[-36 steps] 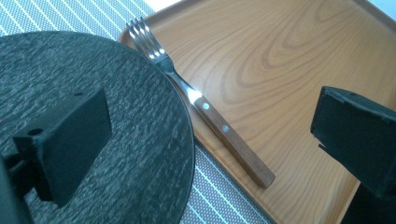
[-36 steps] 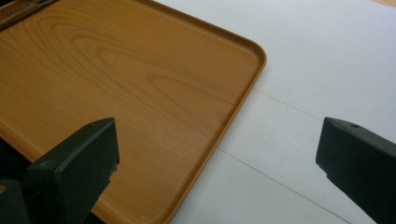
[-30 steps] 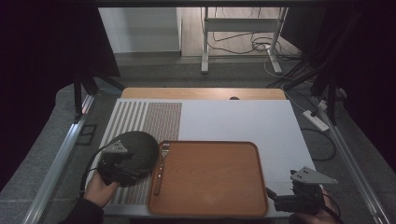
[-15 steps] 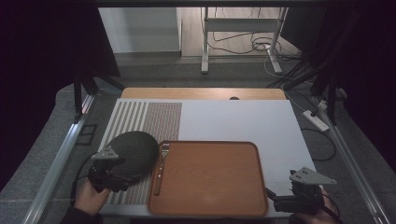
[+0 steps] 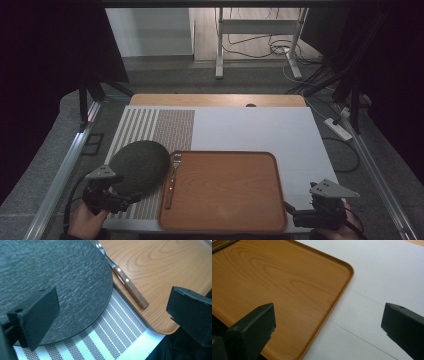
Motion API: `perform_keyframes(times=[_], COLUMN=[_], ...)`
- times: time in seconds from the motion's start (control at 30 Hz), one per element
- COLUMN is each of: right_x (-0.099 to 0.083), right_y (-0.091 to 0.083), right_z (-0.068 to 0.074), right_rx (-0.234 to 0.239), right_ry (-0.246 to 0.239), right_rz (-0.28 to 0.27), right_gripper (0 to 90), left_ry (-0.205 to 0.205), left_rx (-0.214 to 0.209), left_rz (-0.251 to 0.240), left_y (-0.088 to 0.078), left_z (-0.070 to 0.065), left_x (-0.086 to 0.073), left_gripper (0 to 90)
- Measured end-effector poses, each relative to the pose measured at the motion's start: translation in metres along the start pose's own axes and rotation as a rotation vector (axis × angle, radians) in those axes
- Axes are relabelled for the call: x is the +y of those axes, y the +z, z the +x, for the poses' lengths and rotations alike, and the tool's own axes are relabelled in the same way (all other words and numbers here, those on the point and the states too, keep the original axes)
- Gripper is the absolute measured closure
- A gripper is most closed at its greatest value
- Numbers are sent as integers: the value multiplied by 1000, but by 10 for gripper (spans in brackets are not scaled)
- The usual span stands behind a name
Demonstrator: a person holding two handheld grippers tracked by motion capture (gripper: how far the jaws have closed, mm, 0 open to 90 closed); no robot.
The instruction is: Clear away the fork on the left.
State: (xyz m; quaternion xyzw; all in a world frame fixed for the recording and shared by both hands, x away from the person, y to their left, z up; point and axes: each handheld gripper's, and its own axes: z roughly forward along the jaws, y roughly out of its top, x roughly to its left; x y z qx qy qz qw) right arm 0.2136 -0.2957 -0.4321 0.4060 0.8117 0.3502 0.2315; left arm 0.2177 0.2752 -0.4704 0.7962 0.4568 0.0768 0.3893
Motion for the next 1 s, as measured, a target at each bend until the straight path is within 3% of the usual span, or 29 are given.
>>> perform_keyframes(times=[0.5, 1.0], right_x=[0, 0], right_y=[0, 1], right_z=[0, 1], right_rx=[0, -1], right_ry=[0, -10], right_rz=[1, 12], right_gripper=[0, 0], left_ry=[-11, -3], left_rx=[26, 51], left_rz=[-44, -33], left_y=[-17, -25], left_z=[-1, -5], left_x=[-11, -17], left_gripper=[0, 0])
